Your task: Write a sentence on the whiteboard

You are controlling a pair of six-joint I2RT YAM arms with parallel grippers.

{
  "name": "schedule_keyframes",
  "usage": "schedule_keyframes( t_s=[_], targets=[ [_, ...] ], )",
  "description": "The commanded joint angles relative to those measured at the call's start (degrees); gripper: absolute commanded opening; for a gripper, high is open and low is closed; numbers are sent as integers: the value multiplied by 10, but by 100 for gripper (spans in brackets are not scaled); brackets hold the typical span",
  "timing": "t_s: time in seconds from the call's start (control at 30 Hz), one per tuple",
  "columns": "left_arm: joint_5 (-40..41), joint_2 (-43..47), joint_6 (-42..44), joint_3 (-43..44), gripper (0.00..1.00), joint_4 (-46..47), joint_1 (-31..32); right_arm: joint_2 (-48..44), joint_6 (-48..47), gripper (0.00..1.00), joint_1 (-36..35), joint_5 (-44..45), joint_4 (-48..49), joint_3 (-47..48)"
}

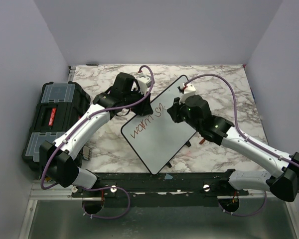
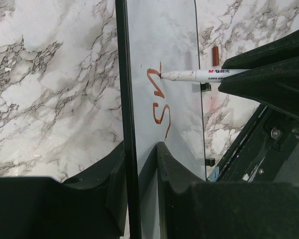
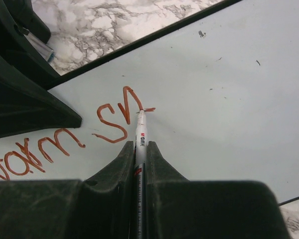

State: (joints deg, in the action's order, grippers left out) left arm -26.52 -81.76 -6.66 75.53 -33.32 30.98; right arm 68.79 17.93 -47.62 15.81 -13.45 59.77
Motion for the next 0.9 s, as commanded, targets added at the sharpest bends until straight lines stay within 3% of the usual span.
schedule_keyframes(
  t_s=[0.0,0.87],
  targets=[
    [-24,-10,34,-6,0,-46,26,-20,12,1,2,0,-26,-22],
    [-25,-11,34,-7,0,-46,34,19,-2,1,2,33,-16,40]
  ],
)
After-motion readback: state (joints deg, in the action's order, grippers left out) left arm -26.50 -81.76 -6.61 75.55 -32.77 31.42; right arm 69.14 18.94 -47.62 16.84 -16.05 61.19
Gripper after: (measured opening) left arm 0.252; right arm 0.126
